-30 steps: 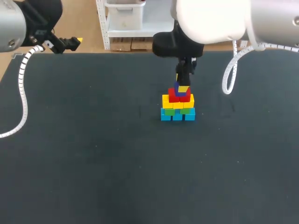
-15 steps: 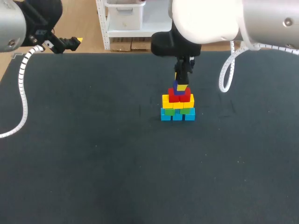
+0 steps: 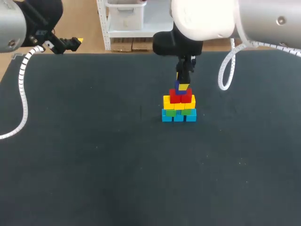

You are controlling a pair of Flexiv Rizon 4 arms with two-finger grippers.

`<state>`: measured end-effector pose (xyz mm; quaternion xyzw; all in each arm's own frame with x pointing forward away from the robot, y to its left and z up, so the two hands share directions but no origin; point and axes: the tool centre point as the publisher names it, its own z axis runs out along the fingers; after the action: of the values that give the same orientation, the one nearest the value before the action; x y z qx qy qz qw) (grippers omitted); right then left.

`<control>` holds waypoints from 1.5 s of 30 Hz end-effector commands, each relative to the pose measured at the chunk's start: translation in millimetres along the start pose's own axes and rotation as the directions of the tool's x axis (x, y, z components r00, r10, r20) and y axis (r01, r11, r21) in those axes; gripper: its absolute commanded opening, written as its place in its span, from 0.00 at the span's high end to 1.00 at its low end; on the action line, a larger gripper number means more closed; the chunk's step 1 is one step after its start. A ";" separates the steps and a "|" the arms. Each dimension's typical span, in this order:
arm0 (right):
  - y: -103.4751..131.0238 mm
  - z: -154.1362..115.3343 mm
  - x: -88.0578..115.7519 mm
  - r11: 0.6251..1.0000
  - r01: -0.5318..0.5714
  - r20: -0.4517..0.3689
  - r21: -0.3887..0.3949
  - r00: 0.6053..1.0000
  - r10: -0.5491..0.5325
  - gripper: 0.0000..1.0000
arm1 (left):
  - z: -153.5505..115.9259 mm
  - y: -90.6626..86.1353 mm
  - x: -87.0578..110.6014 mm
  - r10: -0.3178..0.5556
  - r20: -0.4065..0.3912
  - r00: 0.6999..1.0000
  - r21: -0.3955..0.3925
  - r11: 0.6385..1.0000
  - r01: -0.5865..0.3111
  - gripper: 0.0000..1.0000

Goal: Place the blue cubes, place green cubes on the blue cubes, place the yellow cubes on the green cubes, then place the red cubes on the yellow cubes, and place purple cube on the red cubes.

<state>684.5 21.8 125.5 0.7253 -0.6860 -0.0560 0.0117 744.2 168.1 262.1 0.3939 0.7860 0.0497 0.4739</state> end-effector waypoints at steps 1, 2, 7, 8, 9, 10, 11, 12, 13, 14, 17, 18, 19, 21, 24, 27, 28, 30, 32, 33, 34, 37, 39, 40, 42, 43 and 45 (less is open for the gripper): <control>-2.5 3.3 0.1 1.000 0.002 0.004 -0.007 1.000 -0.002 0.93 | 1.1 1.4 0.7 0.001 0.004 1.000 0.005 1.000 -0.001 0.00; -2.7 4.1 0.1 1.000 0.003 0.004 -0.009 1.000 -0.003 0.92 | 1.1 1.4 0.7 0.001 0.004 1.000 0.005 1.000 -0.001 0.00; -3.1 5.1 -1.0 1.000 0.011 0.002 -0.015 1.000 -0.011 0.88 | 1.1 1.4 0.7 0.001 0.004 1.000 0.005 1.000 -0.001 0.00; -3.4 5.5 -0.3 1.000 0.010 0.002 -0.016 1.000 -0.010 0.88 | 1.1 1.4 0.7 0.001 0.004 1.000 0.005 1.000 -0.001 0.00; -3.5 5.7 0.1 1.000 0.009 0.002 -0.016 1.000 -0.009 0.88 | 1.1 1.4 0.7 0.001 0.004 1.000 0.005 1.000 -0.001 0.00; -3.5 5.7 0.2 1.000 0.009 0.002 -0.016 1.000 -0.009 0.87 | 1.1 1.4 0.7 0.001 0.004 1.000 0.005 1.000 -0.001 0.00; -3.5 5.7 0.3 1.000 0.009 0.001 -0.015 1.000 -0.009 0.87 | 1.1 1.4 0.7 0.001 0.004 1.000 0.005 1.000 -0.001 0.00; -3.4 5.7 0.4 1.000 0.009 0.000 -0.015 1.000 -0.009 0.86 | 1.1 1.4 0.7 0.001 0.004 1.000 0.005 1.000 -0.001 0.00; -3.4 5.6 0.4 1.000 0.009 0.000 -0.015 1.000 -0.009 0.86 | 1.1 1.4 0.7 0.001 0.004 1.000 0.005 1.000 -0.001 0.00; -3.4 5.6 0.4 1.000 0.009 0.000 -0.015 1.000 -0.009 0.85 | 1.1 1.4 0.7 0.001 0.004 1.000 0.005 1.000 -0.001 0.00; -3.2 5.6 0.6 1.000 0.013 -0.001 -0.015 1.000 -0.013 0.82 | 1.1 1.4 0.7 0.001 0.004 1.000 0.005 1.000 -0.001 0.00; -3.0 5.7 0.6 1.000 0.015 0.000 -0.014 1.000 -0.015 0.80 | 1.1 1.4 0.7 0.001 0.004 1.000 0.005 1.000 -0.001 0.00; -2.4 5.6 0.3 1.000 0.018 0.001 -0.013 1.000 -0.018 0.74 | 1.1 1.4 0.7 0.001 0.004 1.000 0.005 1.000 -0.001 0.00; -2.1 5.4 0.2 1.000 0.020 0.002 -0.011 1.000 -0.020 0.65 | 1.1 1.4 0.7 0.001 0.004 1.000 0.005 1.000 -0.001 0.00; -0.7 4.8 0.2 1.000 0.026 -0.005 -0.008 1.000 -0.026 0.59 | 1.1 1.4 0.7 0.001 0.004 1.000 0.005 1.000 -0.001 0.00; -0.4 4.9 0.4 1.000 0.025 -0.006 -0.008 1.000 -0.025 0.57 | 1.1 1.4 0.7 0.001 0.004 1.000 0.005 1.000 -0.001 0.00; -0.3 4.9 0.5 1.000 0.024 -0.006 -0.008 1.000 -0.024 0.56 | 1.1 1.4 0.7 0.001 0.004 1.000 0.005 1.000 -0.001 0.00; -0.3 5.3 1.0 1.000 0.023 -0.005 -0.008 1.000 -0.023 0.55 | 1.1 1.4 0.7 0.001 0.004 1.000 0.005 1.000 -0.001 0.00; -0.4 5.4 1.2 1.000 0.023 -0.004 -0.007 1.000 -0.023 0.53 | 1.1 1.4 0.7 0.001 0.004 1.000 0.005 1.000 -0.001 0.00; -0.4 5.4 1.3 1.000 0.023 -0.004 -0.007 1.000 -0.023 0.51 | 1.1 1.4 0.7 0.001 0.004 1.000 0.005 1.000 -0.001 0.00; -0.3 5.2 1.3 1.000 0.023 -0.005 -0.007 1.000 -0.023 0.51 | 1.1 1.4 0.7 0.001 0.004 1.000 0.005 1.000 -0.001 0.00; 0.1 4.5 2.0 1.000 0.021 -0.005 -0.006 1.000 -0.021 0.47 | 1.1 1.4 0.7 0.001 0.004 1.000 0.005 1.000 -0.001 0.00; 0.3 3.7 3.0 1.000 0.017 -0.002 -0.003 1.000 -0.017 0.35 | 1.1 1.4 0.7 0.001 0.004 1.000 0.005 1.000 -0.001 0.00; 0.5 3.1 3.5 1.000 0.016 0.004 -0.001 1.000 -0.016 0.25 | 1.1 1.4 0.7 0.001 0.004 1.000 0.005 1.000 -0.001 0.00; 1.0 1.1 4.0 1.000 0.016 0.016 0.006 1.000 -0.016 0.00 | 1.1 1.4 0.7 0.001 0.004 1.000 0.005 1.000 -0.001 0.00; 2.0 -1.5 3.6 1.000 0.015 0.024 0.013 1.000 -0.015 0.00 | 1.1 1.4 0.7 0.001 0.004 1.000 0.005 1.000 -0.001 0.00; 2.8 -6.2 4.7 1.000 0.010 0.039 0.026 0.999 -0.011 0.00 | 1.1 1.4 0.7 0.001 0.004 1.000 0.005 1.000 -0.001 0.00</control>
<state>691.2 24.6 127.1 0.7291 -0.6815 -0.0627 0.0030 744.2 168.1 262.1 0.3939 0.7860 0.0497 0.4739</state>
